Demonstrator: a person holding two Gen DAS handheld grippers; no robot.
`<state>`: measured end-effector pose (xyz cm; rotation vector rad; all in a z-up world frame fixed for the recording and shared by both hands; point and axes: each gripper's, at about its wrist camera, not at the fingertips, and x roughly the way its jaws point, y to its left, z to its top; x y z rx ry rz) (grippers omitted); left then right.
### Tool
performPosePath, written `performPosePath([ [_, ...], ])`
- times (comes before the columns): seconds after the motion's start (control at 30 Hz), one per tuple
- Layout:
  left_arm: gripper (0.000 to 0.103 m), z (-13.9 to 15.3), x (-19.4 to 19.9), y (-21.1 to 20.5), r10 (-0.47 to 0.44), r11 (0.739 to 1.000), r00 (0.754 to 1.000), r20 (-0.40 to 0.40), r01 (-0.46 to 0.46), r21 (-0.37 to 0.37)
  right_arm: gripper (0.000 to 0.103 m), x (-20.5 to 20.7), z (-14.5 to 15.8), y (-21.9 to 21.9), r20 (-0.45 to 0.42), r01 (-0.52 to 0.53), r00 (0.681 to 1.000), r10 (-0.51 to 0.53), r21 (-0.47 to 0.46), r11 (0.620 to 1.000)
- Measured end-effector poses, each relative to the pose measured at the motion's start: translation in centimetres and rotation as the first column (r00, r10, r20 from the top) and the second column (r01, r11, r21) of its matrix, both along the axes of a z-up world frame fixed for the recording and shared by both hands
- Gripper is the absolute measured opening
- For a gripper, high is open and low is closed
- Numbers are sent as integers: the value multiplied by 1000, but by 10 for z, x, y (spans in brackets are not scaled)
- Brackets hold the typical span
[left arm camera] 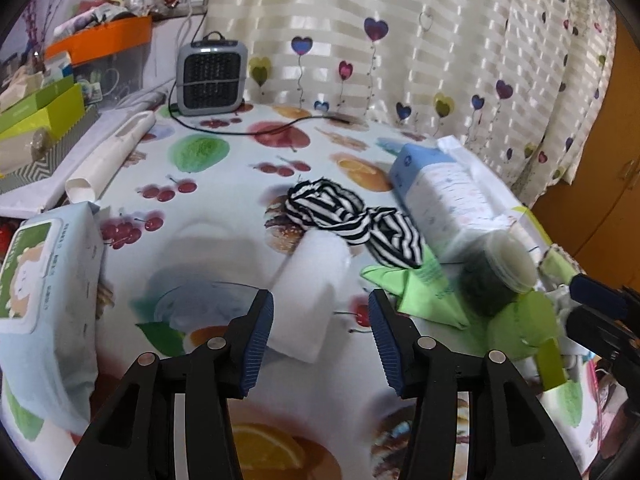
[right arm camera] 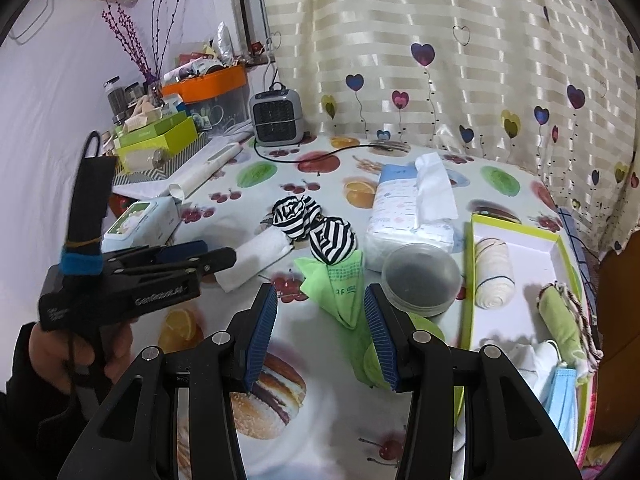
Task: Organize soft objects
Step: 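Reach both tools toward the green cloth and striped socks on the table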
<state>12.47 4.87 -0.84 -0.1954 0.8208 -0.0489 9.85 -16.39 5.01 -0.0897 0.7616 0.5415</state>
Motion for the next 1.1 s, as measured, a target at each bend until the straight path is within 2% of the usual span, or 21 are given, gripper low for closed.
performPosePath([
  [0.17,49,-5,11,-1,-13,1000,1000,-11,13,16,47,7,-4,2,-10,-5,1000,5,-1,1000],
  [0.33,50,-3,15,-7,-33,999,999,-7,33,2,47,13,-6,5,-15,-10,1000,10,1,1000],
  [0.43,52,-3,19,-21,-90,995,996,-6,90,-31,47,15,-7,5,-19,-11,1000,11,2,1000],
  [0.73,53,-20,42,-66,-189,982,981,-45,188,-25,47,20,-6,-7,-20,6,1000,-6,22,1000],
  [0.97,53,-33,54,-86,-215,976,973,-84,216,2,47,23,-4,-23,-15,35,999,-34,48,998],
  [1.1,58,-36,55,-95,-219,974,972,-83,223,40,47,22,-3,-31,-13,46,999,-46,57,997],
])
